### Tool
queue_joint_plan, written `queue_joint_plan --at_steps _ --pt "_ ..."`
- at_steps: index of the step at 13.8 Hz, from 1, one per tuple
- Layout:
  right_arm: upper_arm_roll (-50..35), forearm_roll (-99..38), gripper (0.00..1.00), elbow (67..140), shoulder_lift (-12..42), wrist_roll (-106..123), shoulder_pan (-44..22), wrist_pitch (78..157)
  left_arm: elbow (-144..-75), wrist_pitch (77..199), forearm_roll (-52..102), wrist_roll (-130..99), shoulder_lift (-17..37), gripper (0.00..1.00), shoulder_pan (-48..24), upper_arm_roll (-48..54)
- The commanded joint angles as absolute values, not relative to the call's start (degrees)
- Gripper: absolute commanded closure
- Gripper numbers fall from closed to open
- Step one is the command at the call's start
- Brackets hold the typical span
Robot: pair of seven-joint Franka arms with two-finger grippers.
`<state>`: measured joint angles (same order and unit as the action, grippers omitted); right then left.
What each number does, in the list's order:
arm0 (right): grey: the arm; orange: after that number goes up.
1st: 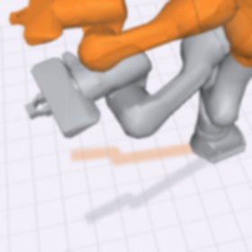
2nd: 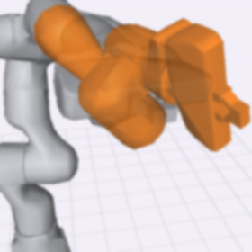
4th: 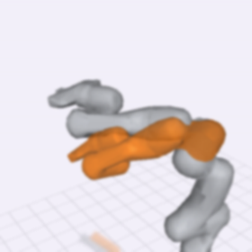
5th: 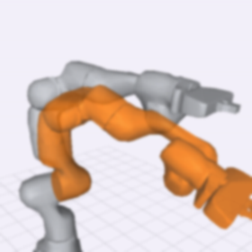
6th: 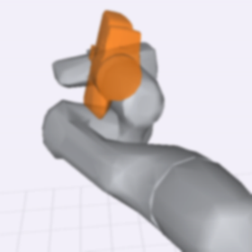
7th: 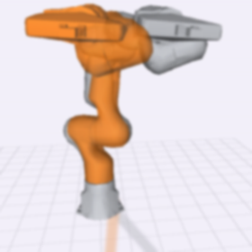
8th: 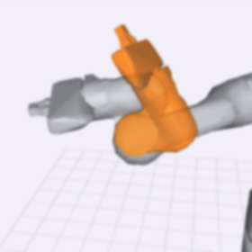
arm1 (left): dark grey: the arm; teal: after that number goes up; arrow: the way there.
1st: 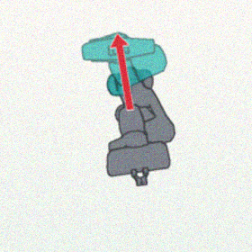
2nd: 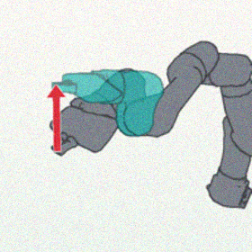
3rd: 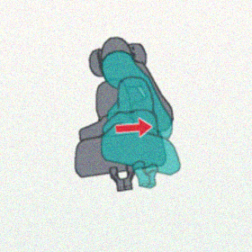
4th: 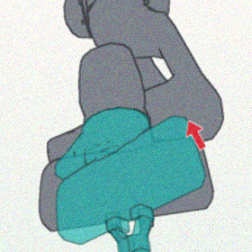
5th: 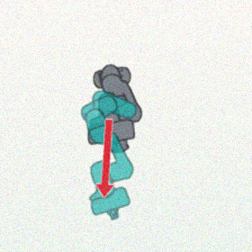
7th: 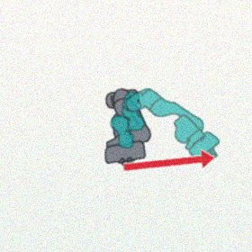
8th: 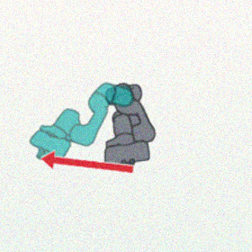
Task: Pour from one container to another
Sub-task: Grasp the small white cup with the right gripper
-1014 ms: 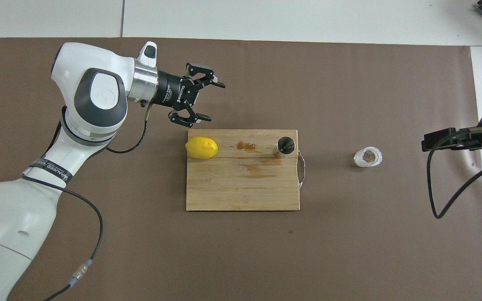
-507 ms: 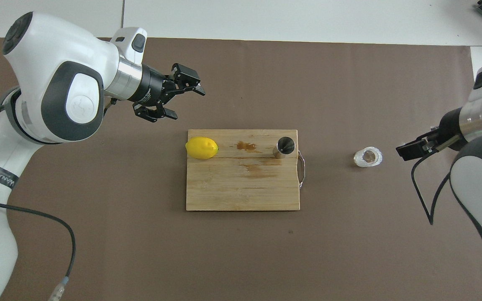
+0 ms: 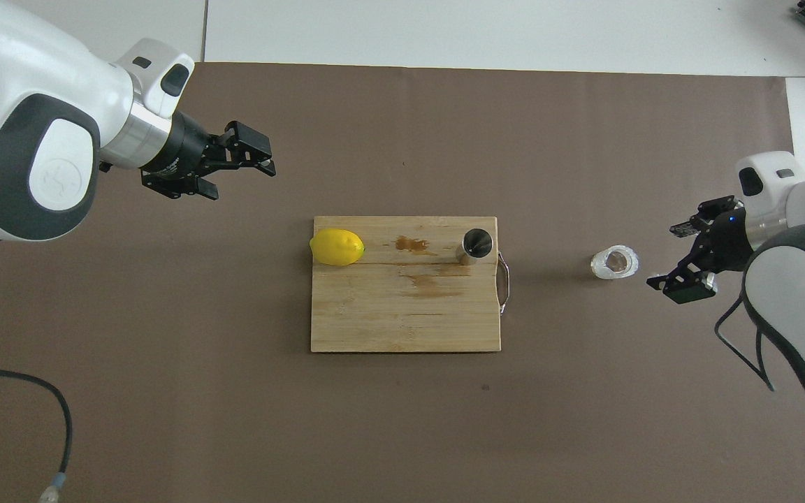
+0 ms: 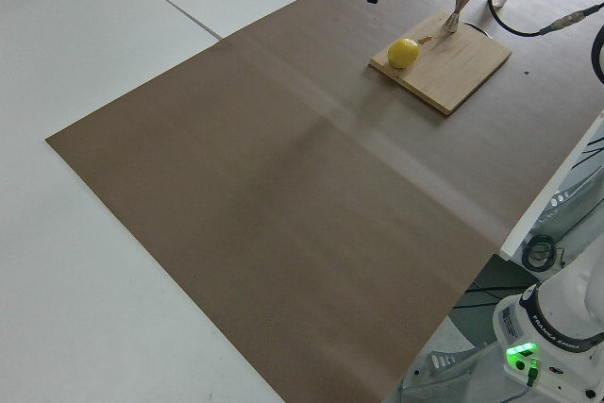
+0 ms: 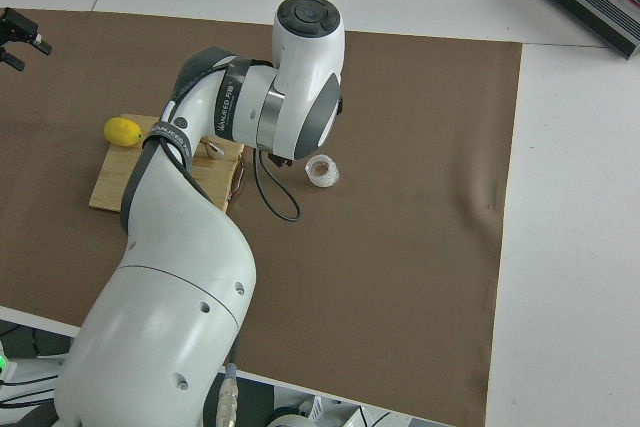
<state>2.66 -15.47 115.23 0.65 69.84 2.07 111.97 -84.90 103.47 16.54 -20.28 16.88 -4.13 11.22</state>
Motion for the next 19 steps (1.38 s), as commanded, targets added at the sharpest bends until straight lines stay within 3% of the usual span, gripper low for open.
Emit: queue_joint_plan --at_steps 1,5,9,19 --pt "2.3 -21.6 0.00 116.8 3.5 83.6 4.7 115.7 -86.0 102.3 8.7 -16.7 13.2 0.00 -4.0 11.2" --pt "2.2 -29.1 0.00 116.9 7.7 96.6 7.7 116.9 -86.7 100.5 -1.5 -12.3 9.2 0.00 -3.6 11.2" --pt "2.3 -35.7 0.00 120.2 8.7 108.5 9.4 119.9 -86.7 96.7 -2.0 -3.5 6.0 0.00 3.1 11.3" --pt "2.3 -45.7 0.00 120.7 15.8 125.9 11.2 120.1 -88.4 94.2 -1.5 1.1 4.0 0.00 2.1 3.7"
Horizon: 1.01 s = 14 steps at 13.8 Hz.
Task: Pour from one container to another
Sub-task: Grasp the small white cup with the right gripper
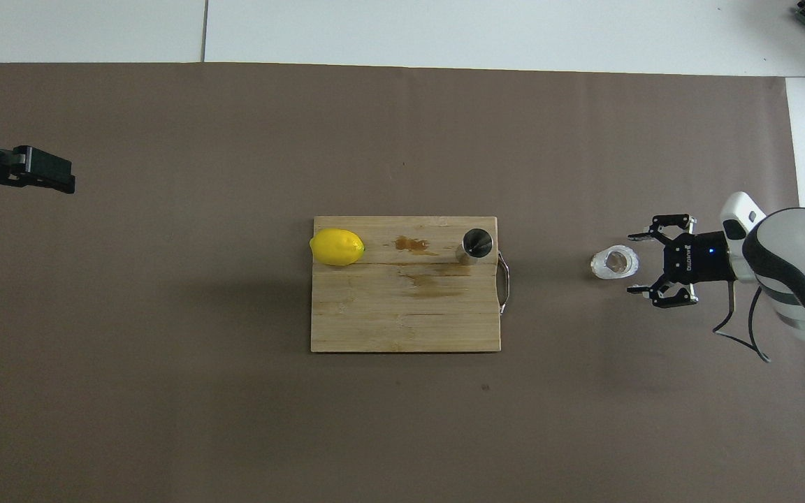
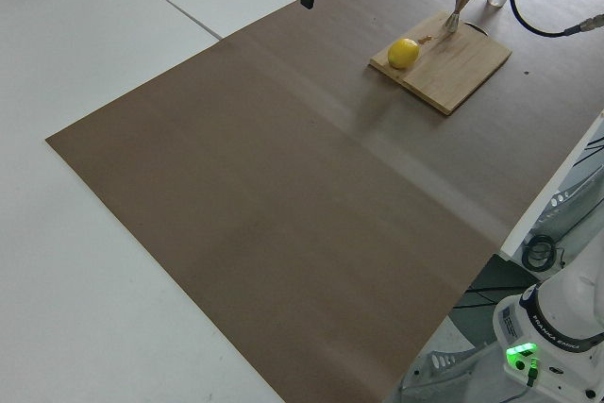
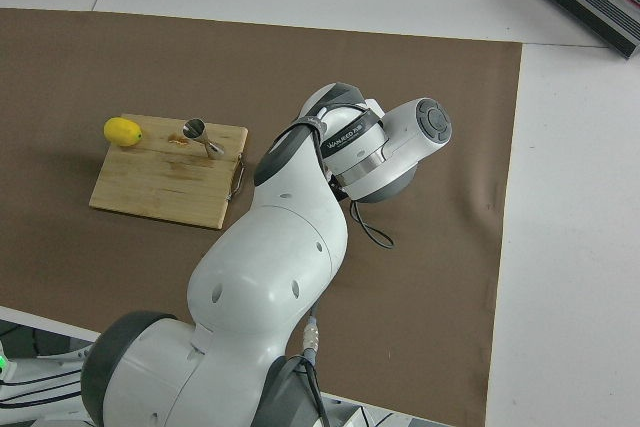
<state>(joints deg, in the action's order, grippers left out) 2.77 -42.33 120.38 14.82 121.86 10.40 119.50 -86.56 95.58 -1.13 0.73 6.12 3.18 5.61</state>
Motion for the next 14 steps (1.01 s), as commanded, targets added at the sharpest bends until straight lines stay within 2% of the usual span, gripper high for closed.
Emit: queue_joint_plan --at_steps 1,5,14 --pt "2.2 -46.7 0.00 120.7 16.4 127.7 11.3 120.1 -87.9 93.4 -1.5 1.1 3.6 0.00 2.1 3.7" --pt "2.2 -47.4 0.00 120.8 16.7 129.0 11.3 120.1 -87.7 88.5 -1.4 0.8 1.9 0.00 2.1 4.3" --pt "2.2 -51.1 0.00 123.0 17.2 133.0 10.8 120.1 -88.9 90.2 -0.7 0.4 0.4 0.00 2.1 6.6"
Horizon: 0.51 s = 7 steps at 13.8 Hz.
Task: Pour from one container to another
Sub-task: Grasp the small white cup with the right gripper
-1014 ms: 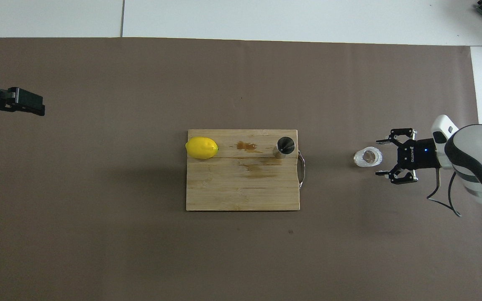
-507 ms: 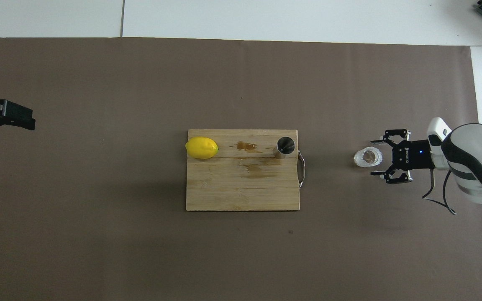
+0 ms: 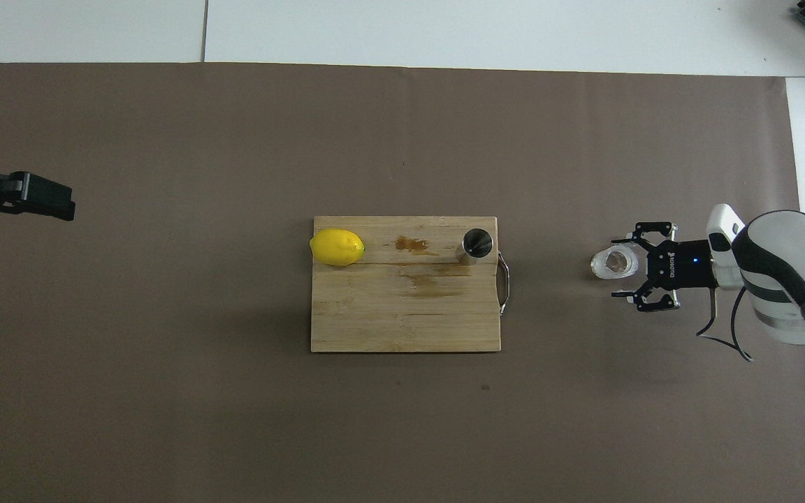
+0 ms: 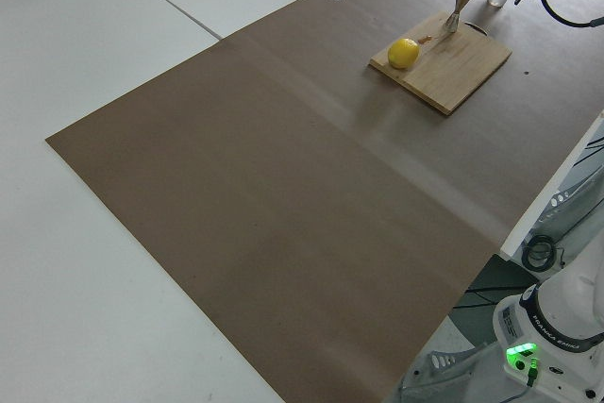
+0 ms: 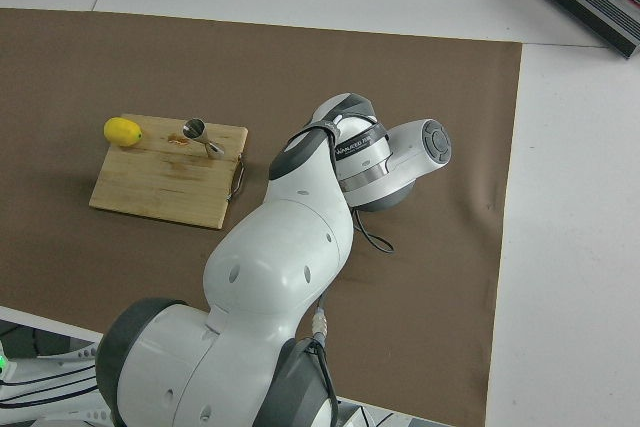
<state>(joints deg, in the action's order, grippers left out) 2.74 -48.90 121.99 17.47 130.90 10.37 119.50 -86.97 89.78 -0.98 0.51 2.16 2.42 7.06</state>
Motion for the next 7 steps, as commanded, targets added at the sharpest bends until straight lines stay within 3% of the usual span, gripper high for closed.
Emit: queue_joint_plan --at_steps 1,3,4,5,7 --pt "2.2 -51.1 0.07 123.0 17.2 133.0 10.9 120.0 -88.9 90.2 -0.7 0.4 0.4 0.00 2.0 6.6" --pt "2.2 -51.1 0.63 123.0 17.1 132.9 10.9 119.7 -88.9 90.2 -0.7 0.4 0.4 0.00 2.1 6.6" --pt "2.2 -51.3 0.85 122.9 17.1 132.9 10.9 119.5 -88.9 90.0 -0.7 0.5 0.4 0.00 2.4 6.5" --pt "2.2 -52.2 0.98 122.9 17.1 132.8 10.7 119.4 -88.9 90.0 -0.7 0.5 0.4 0.00 2.7 6.5" --pt "2.2 -52.6 1.00 122.5 16.8 132.3 10.0 119.4 -88.9 90.0 -0.7 0.5 0.4 0.00 2.9 6.3"
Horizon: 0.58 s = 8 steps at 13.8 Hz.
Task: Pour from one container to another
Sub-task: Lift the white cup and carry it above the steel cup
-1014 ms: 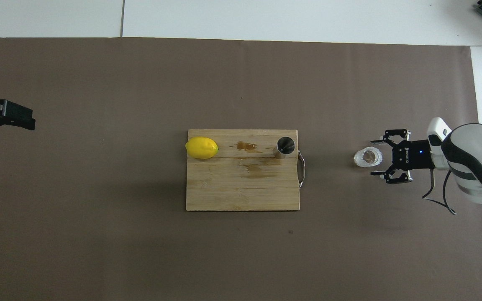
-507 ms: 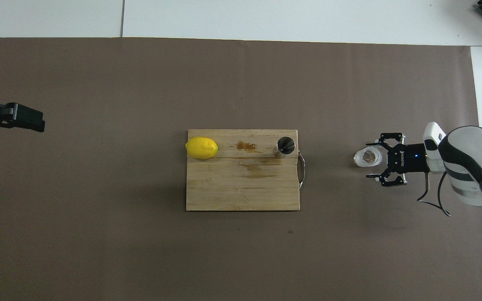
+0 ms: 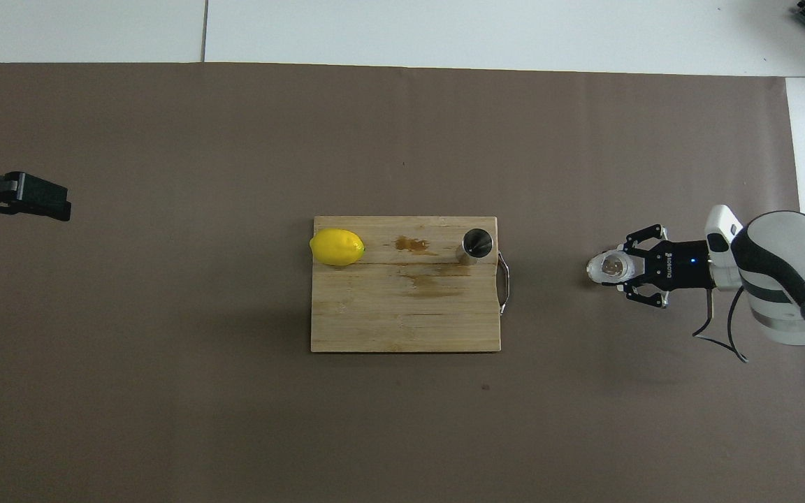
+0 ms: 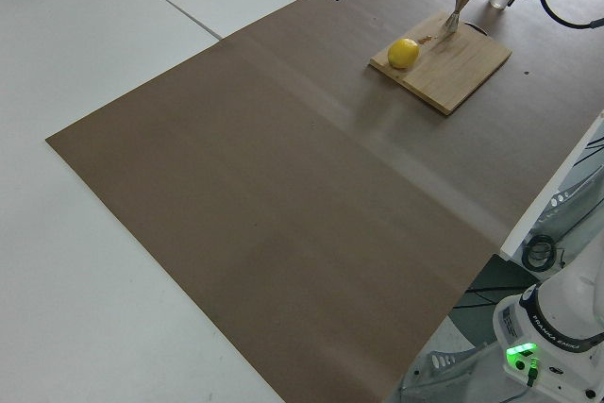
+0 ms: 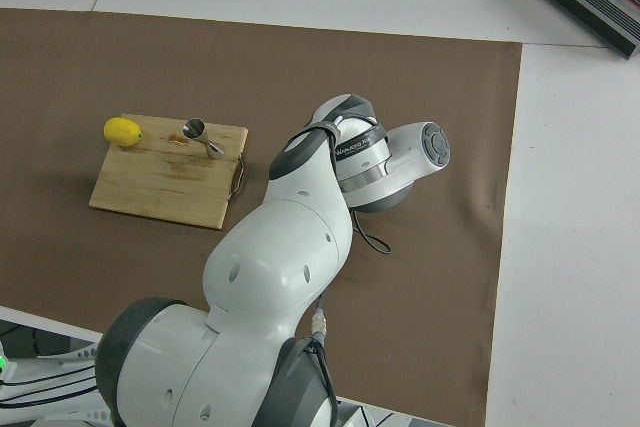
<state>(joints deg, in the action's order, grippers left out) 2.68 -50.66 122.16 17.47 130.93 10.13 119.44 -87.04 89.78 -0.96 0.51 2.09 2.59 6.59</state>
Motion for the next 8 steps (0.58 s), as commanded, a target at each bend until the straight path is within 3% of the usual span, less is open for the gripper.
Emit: queue_joint_plan --at_steps 1,8 --pt "2.1 -52.6 1.00 122.3 16.2 130.8 9.4 119.4 -88.9 90.0 -0.7 0.5 0.4 0.00 2.9 6.3" --pt "2.0 -51.2 1.00 119.7 11.0 113.5 1.9 120.2 -88.9 90.0 -0.7 0.5 0.4 0.00 2.9 6.4"
